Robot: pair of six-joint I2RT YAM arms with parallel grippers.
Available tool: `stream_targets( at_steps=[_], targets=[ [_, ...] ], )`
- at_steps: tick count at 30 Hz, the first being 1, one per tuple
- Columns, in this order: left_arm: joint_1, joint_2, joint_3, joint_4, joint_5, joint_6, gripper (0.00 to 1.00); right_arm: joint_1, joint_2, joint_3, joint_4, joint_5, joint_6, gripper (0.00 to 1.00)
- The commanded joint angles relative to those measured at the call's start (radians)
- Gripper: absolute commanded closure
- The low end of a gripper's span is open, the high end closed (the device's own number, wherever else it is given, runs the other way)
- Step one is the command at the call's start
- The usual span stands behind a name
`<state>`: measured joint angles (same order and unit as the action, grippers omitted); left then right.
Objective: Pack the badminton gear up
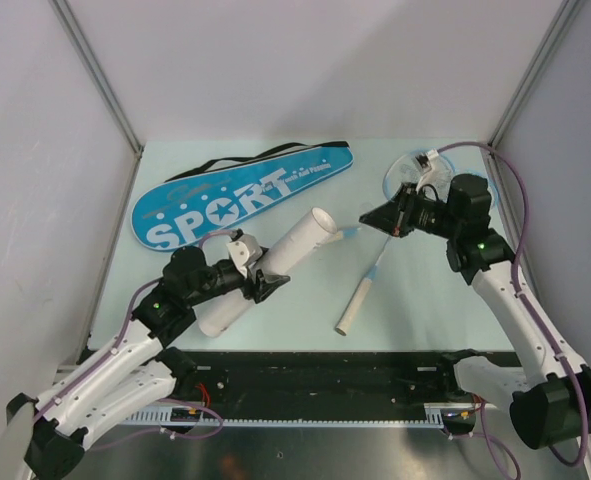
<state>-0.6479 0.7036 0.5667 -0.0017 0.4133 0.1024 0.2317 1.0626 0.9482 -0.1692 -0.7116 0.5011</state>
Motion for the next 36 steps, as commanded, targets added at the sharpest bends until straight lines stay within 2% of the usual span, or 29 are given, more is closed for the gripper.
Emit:
stream_targets(
  at_steps=[1,7,21,36],
  targets=[
    [-0.002,0.008,0.035,0.068,0.119,0.017,0.73,0.040,-0.023,0.133,0.057,-0.265,0.002,1.00],
    [-0.006,0.022,0.032,0.068,0.170,0.019,0.73,0.058,-0.021,0.170,0.149,-0.377,0.117,1.00],
    [-0.025,0.019,0.018,0.068,0.177,0.057,0.75,0.176,0.043,0.218,0.051,-0.453,0.096,1.00],
    [-0.045,-0.003,0.005,0.068,0.217,0.092,0.76,0.195,0.115,0.230,-0.058,-0.497,0.074,1.00]
  ],
)
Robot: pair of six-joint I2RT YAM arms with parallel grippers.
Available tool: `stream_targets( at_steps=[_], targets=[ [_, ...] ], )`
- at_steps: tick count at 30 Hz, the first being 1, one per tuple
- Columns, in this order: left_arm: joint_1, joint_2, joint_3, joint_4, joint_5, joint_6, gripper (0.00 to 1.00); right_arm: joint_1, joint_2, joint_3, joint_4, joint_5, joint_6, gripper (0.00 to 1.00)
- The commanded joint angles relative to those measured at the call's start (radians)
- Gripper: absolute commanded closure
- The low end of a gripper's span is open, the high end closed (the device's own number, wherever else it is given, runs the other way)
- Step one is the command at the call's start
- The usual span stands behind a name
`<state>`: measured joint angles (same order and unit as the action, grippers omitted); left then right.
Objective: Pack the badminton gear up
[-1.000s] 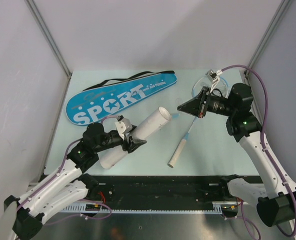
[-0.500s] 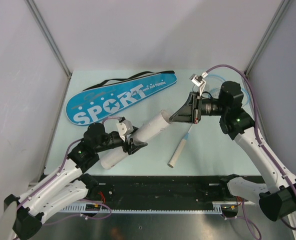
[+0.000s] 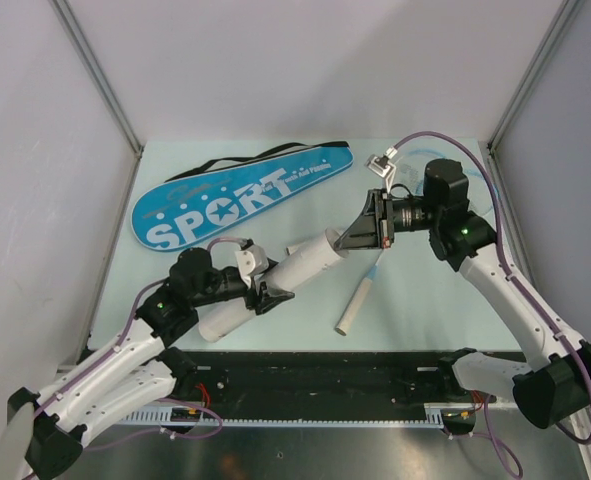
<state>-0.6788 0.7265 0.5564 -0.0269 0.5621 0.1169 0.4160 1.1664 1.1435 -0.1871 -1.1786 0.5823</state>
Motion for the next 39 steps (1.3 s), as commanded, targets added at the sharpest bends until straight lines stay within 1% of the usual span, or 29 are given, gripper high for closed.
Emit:
stream_targets(
  at_steps=[1,9,14,17,20,21,23,26,29,31,32,35,38,39],
  targets=[
    [-0.015,-0.024,0.017,0.093,0.062,0.078,0.76,0.012,0.016,0.035,-0.037,-0.035,-0.001,1.00],
    [-0.016,-0.056,0.010,0.099,0.041,0.087,0.78,0.058,0.041,0.035,-0.067,-0.042,0.020,1.00],
    [-0.018,-0.084,0.002,0.116,0.033,0.098,0.80,0.109,0.082,0.035,-0.046,-0.056,0.103,1.00],
    [-0.018,-0.091,0.000,0.127,0.035,0.093,0.80,0.136,0.102,0.033,-0.028,-0.027,0.125,1.00],
    [-0.019,-0.102,-0.006,0.142,0.024,0.087,0.81,0.174,0.111,0.027,-0.003,0.032,0.166,1.00],
    [-0.019,-0.108,-0.006,0.143,0.019,0.087,0.81,0.182,0.121,0.027,-0.014,0.065,0.163,1.00],
    [-0.019,-0.114,-0.006,0.147,-0.007,0.087,0.83,0.190,0.144,0.025,-0.087,0.094,0.154,1.00],
    [-0.019,-0.114,-0.007,0.153,-0.028,0.086,0.83,0.214,0.144,0.033,-0.182,0.279,0.091,1.00],
    [-0.019,-0.110,-0.003,0.154,-0.041,0.086,0.84,0.251,0.159,0.033,-0.196,0.287,0.085,1.00],
    [-0.019,-0.114,-0.004,0.162,-0.042,0.079,0.84,0.268,0.159,0.032,-0.167,0.300,0.102,0.94],
    [-0.019,-0.119,-0.006,0.163,-0.041,0.081,0.84,0.280,0.154,0.032,-0.152,0.304,0.114,0.87],
    [-0.019,-0.127,-0.010,0.166,-0.044,0.079,0.84,0.282,0.150,0.004,-0.042,0.265,0.209,0.74],
    [-0.019,-0.142,-0.015,0.166,-0.053,0.081,0.84,0.282,0.151,-0.027,0.034,0.232,0.260,0.66],
    [-0.021,-0.144,-0.016,0.166,-0.056,0.079,0.85,0.276,0.147,-0.027,0.043,0.228,0.252,0.66]
  ],
)
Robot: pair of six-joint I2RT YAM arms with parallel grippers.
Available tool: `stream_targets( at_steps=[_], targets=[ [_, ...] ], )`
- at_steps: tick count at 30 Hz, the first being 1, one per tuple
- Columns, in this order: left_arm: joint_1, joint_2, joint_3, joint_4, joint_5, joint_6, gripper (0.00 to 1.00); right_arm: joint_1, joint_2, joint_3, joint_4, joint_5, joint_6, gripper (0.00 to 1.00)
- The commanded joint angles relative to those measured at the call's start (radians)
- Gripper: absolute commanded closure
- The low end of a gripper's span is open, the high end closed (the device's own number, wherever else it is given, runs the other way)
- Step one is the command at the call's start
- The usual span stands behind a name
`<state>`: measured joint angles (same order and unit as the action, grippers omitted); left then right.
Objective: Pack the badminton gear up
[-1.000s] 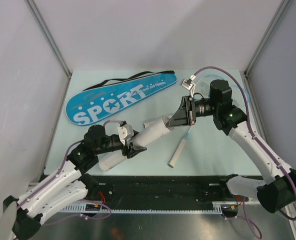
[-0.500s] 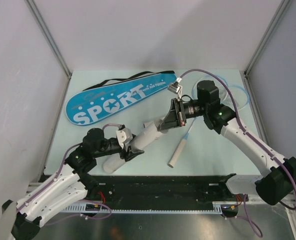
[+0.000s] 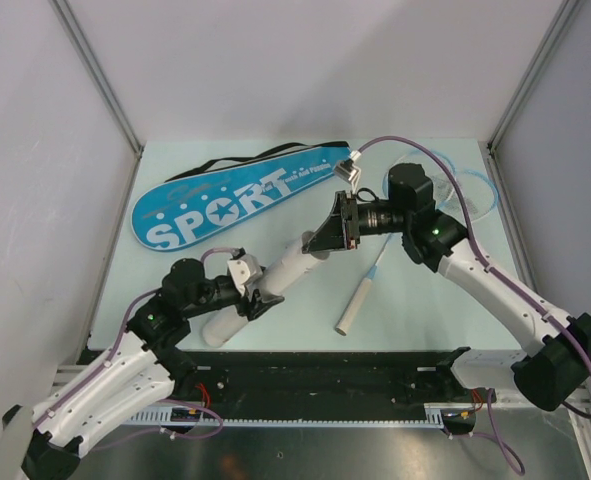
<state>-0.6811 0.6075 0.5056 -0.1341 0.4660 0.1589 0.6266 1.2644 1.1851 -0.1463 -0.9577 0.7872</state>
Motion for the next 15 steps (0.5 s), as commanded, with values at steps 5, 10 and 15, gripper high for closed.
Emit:
stream_targets(
  at_steps=[5,10,15],
  targets=[
    [-0.017,-0.020,0.031,0.272,0.026,0.036,0.85,-0.065,-0.066,-0.068,0.076,-0.010,0.063,0.56],
    [-0.017,-0.008,0.036,0.269,0.025,0.036,0.84,-0.198,-0.174,-0.067,0.129,0.014,0.058,0.52],
    [-0.018,0.000,0.037,0.268,0.026,0.034,0.84,-0.191,-0.192,-0.068,0.108,0.109,-0.005,0.69]
  ],
)
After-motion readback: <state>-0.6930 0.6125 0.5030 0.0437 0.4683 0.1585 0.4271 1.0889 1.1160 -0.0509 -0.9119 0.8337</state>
